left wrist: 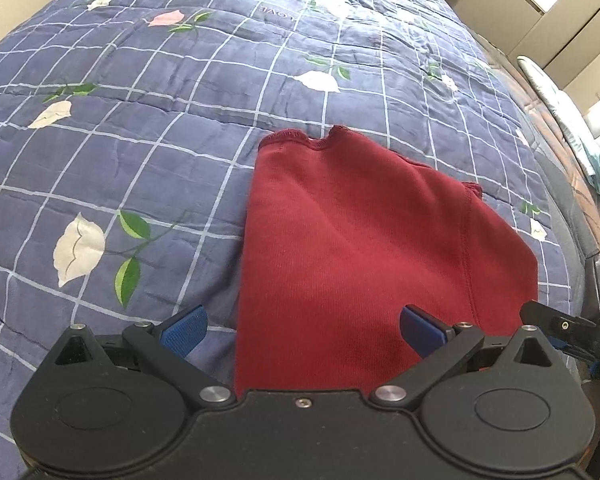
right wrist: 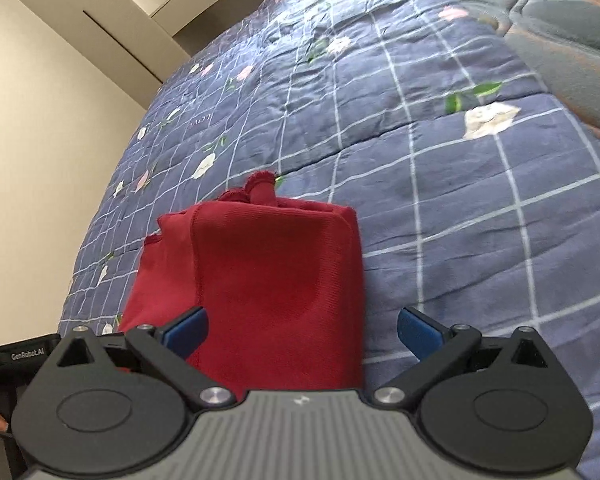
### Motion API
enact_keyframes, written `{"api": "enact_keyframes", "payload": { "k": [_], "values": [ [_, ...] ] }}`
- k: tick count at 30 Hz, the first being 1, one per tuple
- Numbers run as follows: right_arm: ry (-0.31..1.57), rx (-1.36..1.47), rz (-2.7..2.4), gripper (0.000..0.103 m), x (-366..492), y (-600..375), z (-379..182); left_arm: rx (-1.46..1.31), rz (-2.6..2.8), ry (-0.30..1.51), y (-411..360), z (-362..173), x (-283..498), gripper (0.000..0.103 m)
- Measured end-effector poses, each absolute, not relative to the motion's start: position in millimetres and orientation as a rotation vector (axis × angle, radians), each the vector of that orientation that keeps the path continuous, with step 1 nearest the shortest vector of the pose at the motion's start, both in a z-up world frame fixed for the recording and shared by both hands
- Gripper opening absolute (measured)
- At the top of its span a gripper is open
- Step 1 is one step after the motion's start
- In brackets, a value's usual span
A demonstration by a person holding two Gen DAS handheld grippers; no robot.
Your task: Fold small clothes
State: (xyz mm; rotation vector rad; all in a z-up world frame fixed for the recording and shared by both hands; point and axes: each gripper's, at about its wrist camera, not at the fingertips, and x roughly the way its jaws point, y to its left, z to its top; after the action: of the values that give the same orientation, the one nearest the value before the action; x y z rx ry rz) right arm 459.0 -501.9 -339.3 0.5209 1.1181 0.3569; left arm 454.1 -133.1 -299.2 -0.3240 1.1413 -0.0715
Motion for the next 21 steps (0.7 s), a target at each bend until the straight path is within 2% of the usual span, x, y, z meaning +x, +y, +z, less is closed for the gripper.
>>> {"api": "enact_keyframes", "payload": {
  "k": [7, 19, 21],
  "values": [
    [1.174, 0.593, 0.328, 0.103, 468, -499, -356, -0.428, -0.030, 1.180, -117, -321, 469, 0.102],
    [1.151, 0.631, 0.307, 0.103, 462, -500, -358, -0.476, -0.027, 1.249, -121, -334, 479, 0.102],
    [1.142, 0.621, 0.298, 0.100, 460, -499, -357, -0.481, -0.037, 1.253, -123, -334, 480, 0.102]
  ]
}}
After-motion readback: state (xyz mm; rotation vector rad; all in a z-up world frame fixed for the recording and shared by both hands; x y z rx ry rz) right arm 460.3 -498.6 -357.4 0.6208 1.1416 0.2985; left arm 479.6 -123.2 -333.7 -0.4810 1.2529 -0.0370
